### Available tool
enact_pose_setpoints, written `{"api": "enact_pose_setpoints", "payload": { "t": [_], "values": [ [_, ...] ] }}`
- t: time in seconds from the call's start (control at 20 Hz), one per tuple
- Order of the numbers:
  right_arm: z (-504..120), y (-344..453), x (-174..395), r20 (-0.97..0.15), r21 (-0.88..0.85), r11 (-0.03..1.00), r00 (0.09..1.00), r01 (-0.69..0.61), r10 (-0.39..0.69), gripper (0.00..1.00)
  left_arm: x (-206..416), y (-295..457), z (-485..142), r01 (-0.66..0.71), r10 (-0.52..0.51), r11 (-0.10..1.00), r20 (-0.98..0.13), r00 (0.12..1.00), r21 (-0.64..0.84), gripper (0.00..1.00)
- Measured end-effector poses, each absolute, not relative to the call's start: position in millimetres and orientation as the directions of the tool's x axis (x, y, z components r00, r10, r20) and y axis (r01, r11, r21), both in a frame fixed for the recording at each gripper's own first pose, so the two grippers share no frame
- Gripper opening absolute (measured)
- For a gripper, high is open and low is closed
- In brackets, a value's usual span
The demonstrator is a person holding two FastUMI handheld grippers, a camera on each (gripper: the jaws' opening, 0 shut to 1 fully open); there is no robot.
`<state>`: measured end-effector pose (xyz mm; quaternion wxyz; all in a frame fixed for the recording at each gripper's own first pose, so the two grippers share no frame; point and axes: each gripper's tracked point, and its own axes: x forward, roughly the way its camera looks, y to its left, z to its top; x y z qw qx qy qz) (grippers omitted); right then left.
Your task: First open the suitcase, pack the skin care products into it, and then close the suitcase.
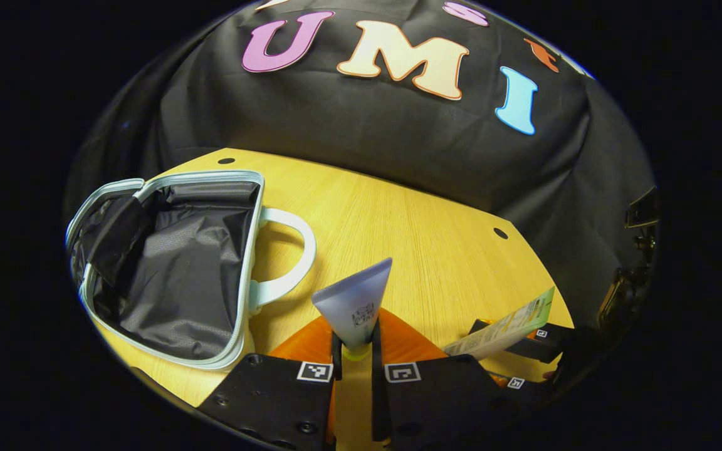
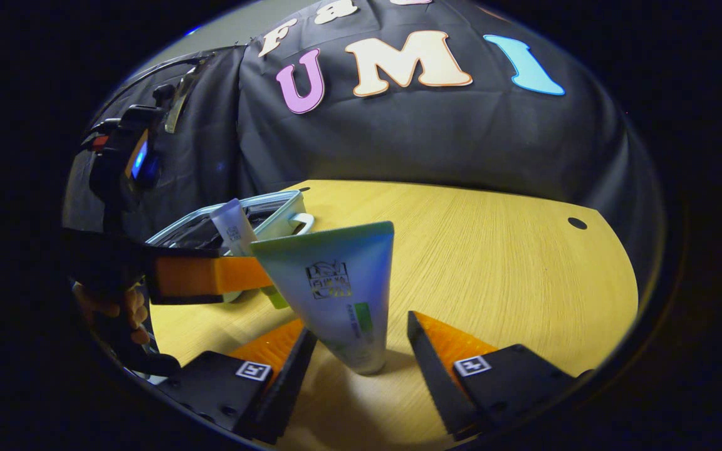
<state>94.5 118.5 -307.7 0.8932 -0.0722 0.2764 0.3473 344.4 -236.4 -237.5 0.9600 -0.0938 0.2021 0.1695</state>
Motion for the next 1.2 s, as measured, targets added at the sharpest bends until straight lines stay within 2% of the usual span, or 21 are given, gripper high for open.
{"api": "enact_pose_setpoints", "payload": {
  "t": [0.1, 0.15, 0.3, 0.75, 0.9, 1.0, 1.2],
  "values": [
    [-310, 121, 96, -0.549, 0.041, 0.751, 0.613, -0.659, 0.568, 0.6, 340, -236, -232, -0.368, 0.291, 0.923, -0.418, 0.861, -0.116, 0.16],
    [-308, 121, 93, -0.556, 0.041, 0.752, 0.61, -0.658, 0.565, 0.6, 336, -235, -228, -0.373, 0.296, 0.92, -0.416, 0.86, -0.117, 0.16],
    [-309, 125, 80, -0.599, 0.071, 0.743, 0.567, -0.665, 0.565, 0.49, 320, -234, -209, -0.39, 0.31, 0.912, -0.413, 0.857, -0.124, 0.16],
    [-244, 171, 38, -0.621, 0.114, 0.677, 0.48, -0.727, 0.619, 0.46, 255, -173, -137, -0.475, 0.383, 0.873, -0.449, 0.807, -0.109, 0.16],
    [-228, 198, 27, -0.624, 0.151, 0.652, 0.44, -0.743, 0.646, 0.48, 239, -134, -139, -0.509, 0.391, 0.854, -0.511, 0.766, -0.109, 0.15],
    [-219, 221, 23, -0.625, 0.167, 0.635, 0.417, -0.754, 0.66, 0.46, 234, -108, -145, -0.506, 0.365, 0.854, -0.557, 0.746, -0.119, 0.16],
    [-206, 275, 40, -0.612, 0.185, 0.654, 0.435, -0.734, 0.661, 0.48, 234, -62, -162, -0.479, 0.278, 0.87, -0.684, 0.674, -0.118, 0.16]
  ]
}}
